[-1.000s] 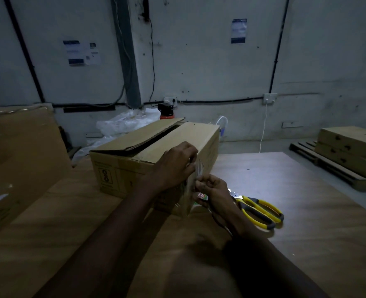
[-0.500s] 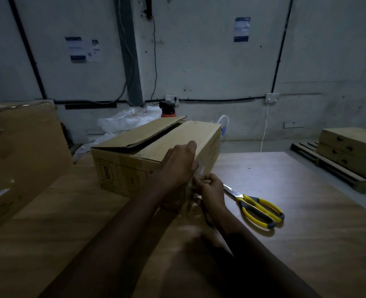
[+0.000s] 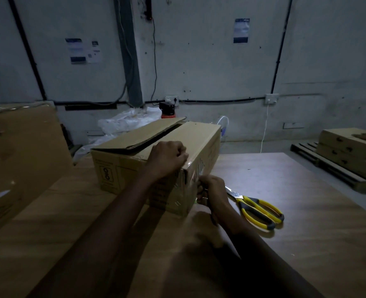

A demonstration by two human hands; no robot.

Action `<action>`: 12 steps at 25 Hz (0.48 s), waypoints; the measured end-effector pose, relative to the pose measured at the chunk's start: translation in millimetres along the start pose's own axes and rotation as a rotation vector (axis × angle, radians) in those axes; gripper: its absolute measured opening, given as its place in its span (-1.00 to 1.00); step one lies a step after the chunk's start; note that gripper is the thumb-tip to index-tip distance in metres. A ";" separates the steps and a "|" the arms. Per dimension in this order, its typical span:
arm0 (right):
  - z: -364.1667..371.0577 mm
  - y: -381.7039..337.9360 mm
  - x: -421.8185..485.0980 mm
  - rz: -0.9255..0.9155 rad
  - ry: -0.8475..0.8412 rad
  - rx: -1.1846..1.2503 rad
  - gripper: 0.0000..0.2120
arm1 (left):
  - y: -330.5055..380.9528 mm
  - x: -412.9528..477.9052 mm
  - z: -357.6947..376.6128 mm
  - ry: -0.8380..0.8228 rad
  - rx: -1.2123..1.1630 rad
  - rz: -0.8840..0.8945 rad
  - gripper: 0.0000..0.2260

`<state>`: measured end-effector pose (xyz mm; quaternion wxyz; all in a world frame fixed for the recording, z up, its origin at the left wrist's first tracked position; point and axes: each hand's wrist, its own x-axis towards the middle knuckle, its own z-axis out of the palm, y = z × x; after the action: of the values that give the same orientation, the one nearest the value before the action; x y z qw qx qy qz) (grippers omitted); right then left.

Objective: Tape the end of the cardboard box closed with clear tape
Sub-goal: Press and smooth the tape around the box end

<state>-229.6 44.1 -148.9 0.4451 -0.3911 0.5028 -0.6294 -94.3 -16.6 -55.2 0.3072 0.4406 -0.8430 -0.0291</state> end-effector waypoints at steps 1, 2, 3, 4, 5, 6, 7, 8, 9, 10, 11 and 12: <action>-1.6 -3.3 -0.4 0.031 -0.007 0.038 -0.74 | -4.1 -3.0 3.0 0.029 -0.043 0.012 -0.88; -2.7 -6.8 -1.1 0.076 -0.037 0.084 -0.72 | -6.4 -5.7 6.8 0.061 -0.045 0.023 -0.88; -3.6 -9.5 -1.8 0.125 -0.086 0.139 -0.70 | -7.8 -8.7 12.1 0.106 -0.008 0.023 -0.87; -3.2 -12.4 -3.3 0.173 -0.147 0.204 -0.68 | -8.8 -13.0 17.1 0.177 0.050 0.000 -0.85; -1.6 -14.6 -4.1 0.206 -0.204 0.262 -0.67 | -9.5 -17.7 20.9 0.259 0.109 -0.037 -0.82; -0.1 -16.2 -5.0 0.218 -0.246 0.299 -0.66 | -10.0 -23.2 23.2 0.330 0.141 -0.066 -0.77; 1.7 -17.7 -4.8 0.211 -0.269 0.309 -0.65 | -11.0 -27.7 25.7 0.377 0.140 -0.073 -0.71; 3.6 -20.0 -4.6 0.193 -0.275 0.306 -0.65 | -11.9 -31.1 27.1 0.398 0.119 -0.064 -0.67; 5.5 -22.9 -2.7 0.166 -0.268 0.302 -0.65 | -14.1 -32.8 28.3 0.402 0.089 -0.051 -0.65; 7.2 -27.6 -0.8 0.137 -0.253 0.302 -0.65 | -14.6 -33.6 28.4 0.403 0.061 -0.041 -0.65; 8.9 -32.6 2.3 0.111 -0.233 0.298 -0.65 | -15.0 -33.7 28.3 0.409 0.040 -0.038 -0.65; 10.3 -37.4 5.6 0.093 -0.211 0.283 -0.65 | -14.8 -33.7 28.2 0.419 0.027 -0.036 -0.66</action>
<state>-227.9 39.4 -110.0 0.5747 -0.3645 0.3774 -0.6280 -84.6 -6.3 -99.4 0.4691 0.4562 -0.7530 0.0688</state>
